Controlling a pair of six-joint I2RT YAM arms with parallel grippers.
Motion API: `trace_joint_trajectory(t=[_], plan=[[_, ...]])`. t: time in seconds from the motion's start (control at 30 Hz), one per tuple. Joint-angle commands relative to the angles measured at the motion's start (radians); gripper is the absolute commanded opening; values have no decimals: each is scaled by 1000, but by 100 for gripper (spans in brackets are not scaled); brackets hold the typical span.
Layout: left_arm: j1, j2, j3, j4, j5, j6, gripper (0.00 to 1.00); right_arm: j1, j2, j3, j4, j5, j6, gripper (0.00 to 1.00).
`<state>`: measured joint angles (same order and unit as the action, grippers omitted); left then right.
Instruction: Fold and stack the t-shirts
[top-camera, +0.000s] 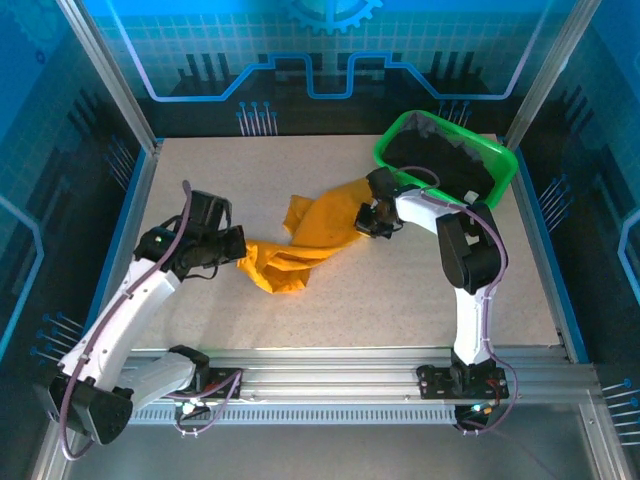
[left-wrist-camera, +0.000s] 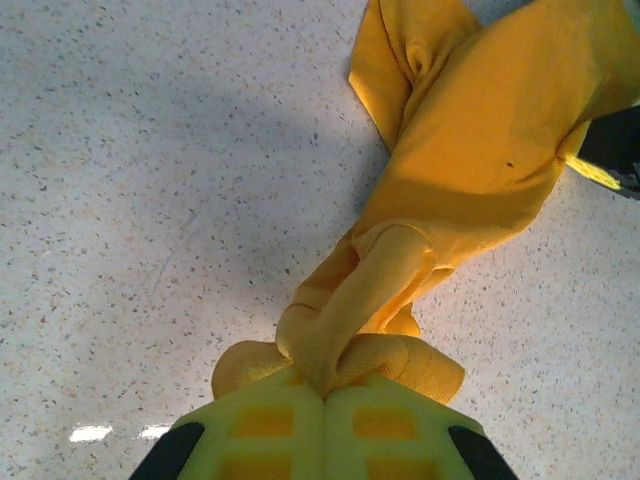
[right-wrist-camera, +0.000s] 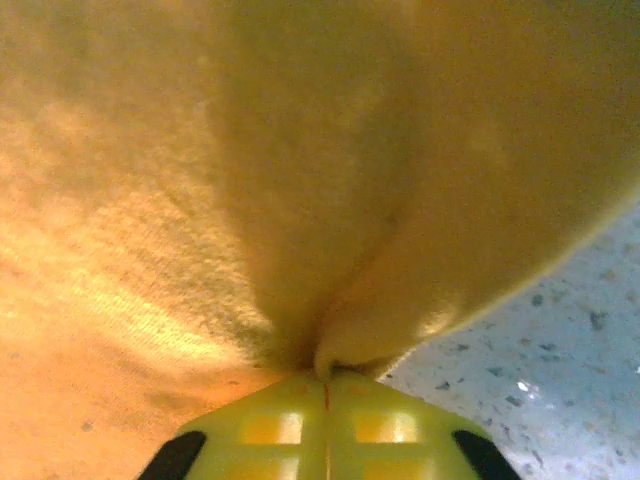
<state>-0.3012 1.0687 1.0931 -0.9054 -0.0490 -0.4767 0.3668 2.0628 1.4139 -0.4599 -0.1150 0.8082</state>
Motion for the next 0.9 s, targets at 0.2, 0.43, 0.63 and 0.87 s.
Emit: trace_joint_trajectory(t=[0.2,0.43,0.63,0.87], plan=[[80,33,78,96,0,-33,0,0,-232,19,-81,94,-15,0],[192,144,221,217,33,-57,0,-9,-368,168,-231,109,-81,0],[265,304,474,274,90,-39,0,-33,-374,389,-335,104,-139,0],[323,421,753,320,142,-44,0,-93,-379,569,-387,6,-177,0]])
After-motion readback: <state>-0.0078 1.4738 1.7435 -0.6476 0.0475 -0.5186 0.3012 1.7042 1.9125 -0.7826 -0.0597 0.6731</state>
